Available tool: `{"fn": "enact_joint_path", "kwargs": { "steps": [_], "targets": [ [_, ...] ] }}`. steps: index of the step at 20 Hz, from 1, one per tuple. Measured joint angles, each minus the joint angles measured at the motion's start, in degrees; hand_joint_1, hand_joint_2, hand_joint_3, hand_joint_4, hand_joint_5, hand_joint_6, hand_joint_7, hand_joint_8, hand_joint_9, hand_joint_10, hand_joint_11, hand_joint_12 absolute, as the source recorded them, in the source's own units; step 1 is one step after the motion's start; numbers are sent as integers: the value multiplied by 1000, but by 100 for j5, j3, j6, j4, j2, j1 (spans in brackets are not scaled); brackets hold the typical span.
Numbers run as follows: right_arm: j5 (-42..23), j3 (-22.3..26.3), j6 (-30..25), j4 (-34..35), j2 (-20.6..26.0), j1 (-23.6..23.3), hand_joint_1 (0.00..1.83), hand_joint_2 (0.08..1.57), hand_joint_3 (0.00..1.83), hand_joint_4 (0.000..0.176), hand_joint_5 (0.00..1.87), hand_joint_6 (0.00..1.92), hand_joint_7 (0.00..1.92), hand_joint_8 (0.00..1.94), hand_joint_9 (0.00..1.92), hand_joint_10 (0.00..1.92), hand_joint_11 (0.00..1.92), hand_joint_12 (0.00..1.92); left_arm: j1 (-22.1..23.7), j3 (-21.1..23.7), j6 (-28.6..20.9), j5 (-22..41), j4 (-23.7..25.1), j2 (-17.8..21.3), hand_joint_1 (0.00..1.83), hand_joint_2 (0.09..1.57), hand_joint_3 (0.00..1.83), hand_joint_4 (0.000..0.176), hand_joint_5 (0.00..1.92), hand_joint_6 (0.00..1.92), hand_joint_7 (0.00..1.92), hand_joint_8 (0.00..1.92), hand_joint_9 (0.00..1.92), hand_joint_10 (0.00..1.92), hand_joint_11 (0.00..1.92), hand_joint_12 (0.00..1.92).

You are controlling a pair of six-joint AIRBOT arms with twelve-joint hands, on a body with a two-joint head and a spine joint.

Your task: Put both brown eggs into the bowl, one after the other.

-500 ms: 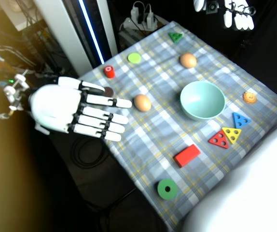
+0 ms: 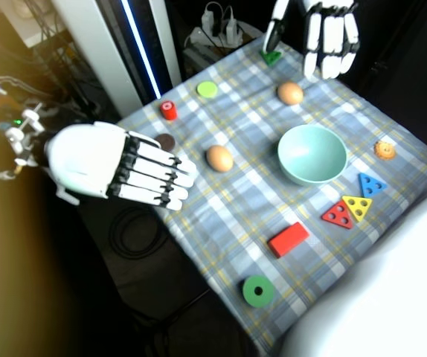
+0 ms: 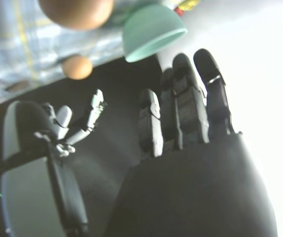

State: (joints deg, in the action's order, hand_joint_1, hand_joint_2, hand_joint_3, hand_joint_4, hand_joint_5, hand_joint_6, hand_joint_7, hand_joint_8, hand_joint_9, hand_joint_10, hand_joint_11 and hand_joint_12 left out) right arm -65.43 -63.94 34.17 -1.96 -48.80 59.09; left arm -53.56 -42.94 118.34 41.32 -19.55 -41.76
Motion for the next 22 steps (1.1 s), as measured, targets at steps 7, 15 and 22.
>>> {"fn": "enact_joint_path", "kwargs": {
  "steps": [7, 15, 22],
  "targets": [
    [-33, 4, -2, -20, -7, 0, 685, 1349, 1, 0, 556, 0, 589, 0, 619, 4, 450, 509, 317, -452, 713, -798, -514, -487, 986, 880, 0, 175, 567, 6, 648, 9, 628, 21, 0, 810],
    [-35, -2, -24, -28, -17, 0, 639, 1360, 1, 0, 573, 0, 630, 1, 653, 2, 478, 457, 407, -599, 756, -990, -590, -621, 1050, 968, 16, 176, 683, 12, 784, 24, 736, 32, 11, 912],
    [-35, -33, -24, -26, -20, 0, 626, 1351, 0, 0, 572, 3, 630, 1, 639, 3, 502, 366, 490, -717, 763, -1073, -658, -778, 1085, 960, 3, 156, 721, 10, 823, 34, 784, 47, 12, 912]
  ]
}}
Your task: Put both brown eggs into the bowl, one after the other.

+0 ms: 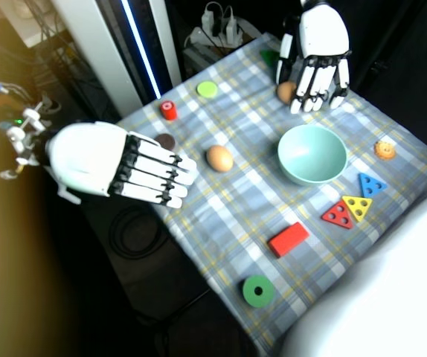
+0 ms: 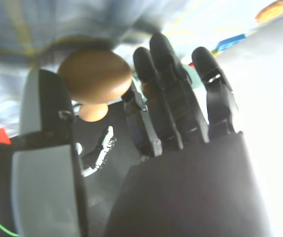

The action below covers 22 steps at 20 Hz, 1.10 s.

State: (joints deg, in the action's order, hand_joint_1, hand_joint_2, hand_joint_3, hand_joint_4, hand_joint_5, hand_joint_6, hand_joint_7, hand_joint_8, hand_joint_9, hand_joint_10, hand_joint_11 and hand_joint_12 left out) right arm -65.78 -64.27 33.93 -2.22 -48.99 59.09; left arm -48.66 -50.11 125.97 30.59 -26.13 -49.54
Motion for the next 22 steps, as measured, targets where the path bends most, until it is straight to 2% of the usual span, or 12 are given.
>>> {"fn": "enact_joint_path", "kwargs": {
  "steps": [4, 5, 6, 8, 11, 12, 13, 15, 17, 18, 19, 22],
  "targets": [
    [4, 0, 0, -15, -4, 0, 627, 1363, 3, 0, 585, 6, 665, 13, 662, 11, 503, 367, 0, -24, 0, -20, -35, 0, 1203, 977, 8, 147, 776, 14, 824, 146, 798, 131, 32, 913],
    [4, 0, 0, -15, -4, 0, 624, 1365, 4, 0, 587, 7, 668, 13, 662, 10, 503, 367, 0, -24, 2, -20, -52, 0, 1201, 970, 0, 152, 798, 11, 754, 394, 767, 253, 45, 949],
    [7, 0, 0, -15, -4, 0, 594, 1370, 5, 0, 587, 5, 669, 9, 659, 6, 496, 365, 0, -24, 2, -26, -66, 0, 1237, 969, 0, 137, 820, 9, 660, 648, 709, 393, 24, 963],
    [2, 0, -4, -15, -4, 0, 603, 1373, 3, 0, 584, 2, 678, 8, 661, 5, 489, 367, 0, -59, 0, -37, -107, -24, 1225, 993, 0, 136, 842, 1, 547, 931, 586, 687, 4, 1041],
    [2, 0, -20, -13, -4, 2, 598, 1364, 2, 0, 605, 0, 696, 1, 678, 0, 542, 317, 0, -59, 2, -35, -140, -26, 1186, 986, 0, 140, 865, 3, 643, 935, 542, 879, 0, 1120],
    [2, 0, -22, -15, -4, 2, 589, 1370, 0, 0, 600, 1, 694, 0, 684, 0, 577, 255, 0, -59, 0, -31, -160, -31, 1180, 979, 0, 118, 898, 2, 717, 879, 565, 870, 0, 1155],
    [4, 0, -22, -15, -4, 2, 597, 1368, 0, 0, 597, 0, 697, 1, 692, 1, 603, 237, 0, -59, 2, -33, -177, -31, 1311, 1080, 5, 107, 917, 2, 902, 1034, 571, 908, 0, 1197],
    [2, 0, -24, -13, -4, 2, 596, 1362, 0, 0, 605, 4, 706, 4, 704, 5, 615, 233, 0, -59, 2, -31, -205, -31, 1335, 1129, 3, 112, 911, 2, 899, 1147, 533, 948, 0, 1164],
    [4, 0, -24, -13, -4, 2, 600, 1361, 0, 0, 608, 4, 705, 3, 699, 3, 602, 225, 0, -59, 0, -28, -227, -31, 1340, 1123, 0, 107, 932, 2, 919, 1122, 547, 988, 2, 1199],
    [4, 0, -24, -11, -4, 2, 602, 1363, 0, 0, 600, 0, 701, 1, 696, 1, 594, 220, 4, -59, 0, -17, -247, -31, 1267, 1125, 3, 0, 938, 797, 938, 1086, 592, 963, 0, 1209],
    [4, 0, -24, -4, -4, 2, 605, 1361, 0, 0, 597, 0, 696, 0, 694, 0, 598, 220, 7, -59, 2, -11, -267, -31, 1251, 1129, 1, 0, 927, 986, 947, 1072, 619, 945, 0, 1224],
    [4, 0, -26, 9, -4, 2, 604, 1363, 0, 0, 601, 4, 704, 4, 709, 6, 618, 222, 7, -57, 2, 74, -348, -31, 1267, 1081, 0, 0, 1026, 867, 1067, 889, 860, 600, 0, 1194]
  ]
}}
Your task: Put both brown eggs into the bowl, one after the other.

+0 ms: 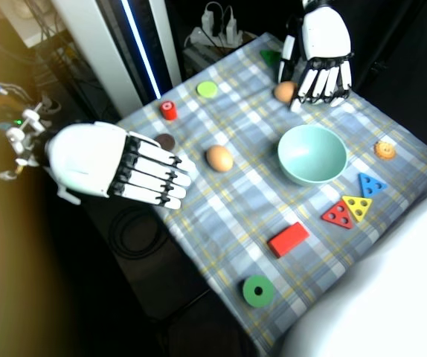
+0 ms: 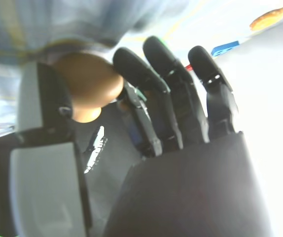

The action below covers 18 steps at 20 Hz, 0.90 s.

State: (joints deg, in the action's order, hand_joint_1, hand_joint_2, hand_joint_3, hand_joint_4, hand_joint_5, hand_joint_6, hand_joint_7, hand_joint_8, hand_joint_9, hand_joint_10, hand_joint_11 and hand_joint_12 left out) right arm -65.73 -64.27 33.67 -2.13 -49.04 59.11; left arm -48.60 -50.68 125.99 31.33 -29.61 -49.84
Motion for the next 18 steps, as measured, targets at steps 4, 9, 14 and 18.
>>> {"fn": "enact_joint_path", "kwargs": {
  "steps": [4, 9, 14, 18],
  "targets": [
    [-2, 2, 0, 13, 0, 2, 605, 1360, 0, 0, 616, 3, 717, 3, 717, 3, 632, 205, 164, 4, 2, 313, -55, 0, 1278, 1058, 1, 0, 1076, 785, 1133, 748, 1088, 124, 61, 1103],
    [-2, 2, 0, 20, 0, 4, 612, 1367, 2, 0, 614, 3, 721, 3, 722, 3, 622, 195, 313, -11, -28, 544, -87, -42, 1280, 1052, 0, 0, 1092, 755, 1146, 730, 1117, 65, 108, 994],
    [2, 2, -2, 63, 0, 4, 634, 1364, 0, 0, 616, 3, 729, 4, 725, 3, 633, 195, 343, -44, -111, 557, -133, -72, 1287, 1029, 1, 0, 1154, 647, 1209, 623, 1192, 69, 159, 990],
    [2, 2, -2, 59, 0, 4, 584, 1364, 2, 0, 611, 0, 728, 0, 727, 0, 639, 191, 428, -129, -181, 610, -190, -149, 1282, 1044, 0, 0, 1119, 707, 1166, 710, 1233, 72, 158, 910]
  ]
}}
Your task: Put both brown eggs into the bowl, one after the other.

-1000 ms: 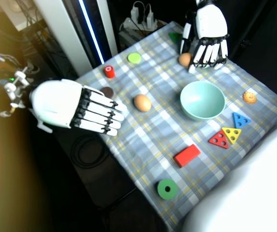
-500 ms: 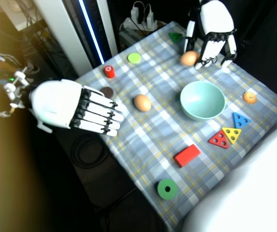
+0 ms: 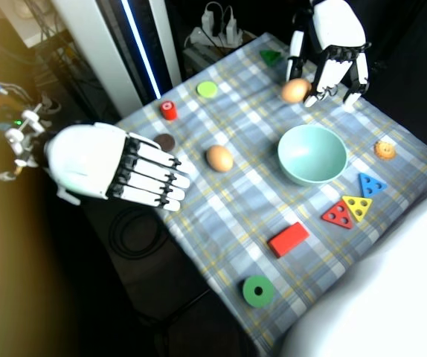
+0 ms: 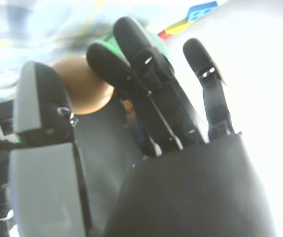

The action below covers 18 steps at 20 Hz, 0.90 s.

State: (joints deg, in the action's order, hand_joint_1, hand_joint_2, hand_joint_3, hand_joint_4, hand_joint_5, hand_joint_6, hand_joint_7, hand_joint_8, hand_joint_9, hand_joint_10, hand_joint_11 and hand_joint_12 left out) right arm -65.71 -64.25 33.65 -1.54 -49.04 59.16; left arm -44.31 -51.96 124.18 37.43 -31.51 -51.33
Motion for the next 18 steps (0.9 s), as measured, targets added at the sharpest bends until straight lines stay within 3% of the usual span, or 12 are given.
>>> {"fn": "enact_joint_path", "kwargs": {
  "steps": [4, 9, 10, 11, 12, 14, 16, 17, 18],
  "targets": [
    [-2, 0, 0, 7, 0, 2, 584, 1360, 0, 0, 610, 1, 730, 2, 735, 3, 641, 185, 26, -4, -11, 52, -28, 0, 1280, 1051, 0, 0, 1098, 743, 1145, 749, 1210, 104, 147, 1049],
    [-4, 0, 0, 4, 0, 2, 572, 1359, 0, 0, 607, 1, 729, 3, 733, 5, 634, 182, 24, -17, -114, 83, -61, -7, 1283, 1040, 0, 0, 1126, 696, 1176, 694, 1165, 161, 142, 933],
    [-2, 0, 0, 4, 0, 2, 610, 1358, 0, 0, 610, 1, 736, 4, 738, 6, 638, 186, 61, -85, -177, 105, -72, -61, 1160, 1066, 1, 0, 1087, 786, 1308, 463, 1175, 180, 165, 936],
    [-2, 0, 0, 4, 0, 2, 610, 1358, 0, 0, 610, 1, 736, 4, 738, 6, 638, 186, 111, -136, -214, 101, -105, -101, 1160, 1066, 1, 0, 1087, 786, 1308, 463, 1175, 180, 165, 936],
    [-2, -2, 0, 4, 0, 2, 592, 1356, 0, 0, 608, 0, 744, 5, 745, 6, 641, 190, 192, -205, -240, 101, -125, -142, 1255, 1049, 5, 0, 1101, 744, 1191, 663, 1136, 158, 169, 993],
    [-9, -2, -2, 7, -15, 2, 590, 1360, 1, 0, 600, 0, 722, 0, 718, 0, 616, 186, 634, -568, -254, 13, -116, -422, 1291, 1034, 0, 0, 1170, 460, 1213, 772, 1093, 159, 101, 1054],
    [-11, -7, -2, 4, -55, 2, 562, 1357, 0, 0, 597, 0, 733, 3, 710, 0, 582, 180, 979, -892, -256, -192, -105, -688, 1295, 1026, 1, 0, 1190, 399, 1230, 764, 1050, 148, 19, 1110],
    [-4, -9, -4, 2, -68, 31, 570, 1357, 1, 0, 597, 0, 736, 0, 714, 0, 554, 257, 1134, -1097, -256, -354, -118, -872, 1292, 1022, 0, 0, 1184, 432, 1260, 692, 1046, 149, 30, 1132],
    [2, -9, -7, -9, -72, 31, 550, 1350, 0, 0, 592, 0, 726, 0, 712, 0, 492, 426, 1224, -1231, -262, -509, -170, -999, 1275, 1012, 0, 0, 1204, 486, 1283, 575, 1094, 120, 155, 1012]
  ]
}}
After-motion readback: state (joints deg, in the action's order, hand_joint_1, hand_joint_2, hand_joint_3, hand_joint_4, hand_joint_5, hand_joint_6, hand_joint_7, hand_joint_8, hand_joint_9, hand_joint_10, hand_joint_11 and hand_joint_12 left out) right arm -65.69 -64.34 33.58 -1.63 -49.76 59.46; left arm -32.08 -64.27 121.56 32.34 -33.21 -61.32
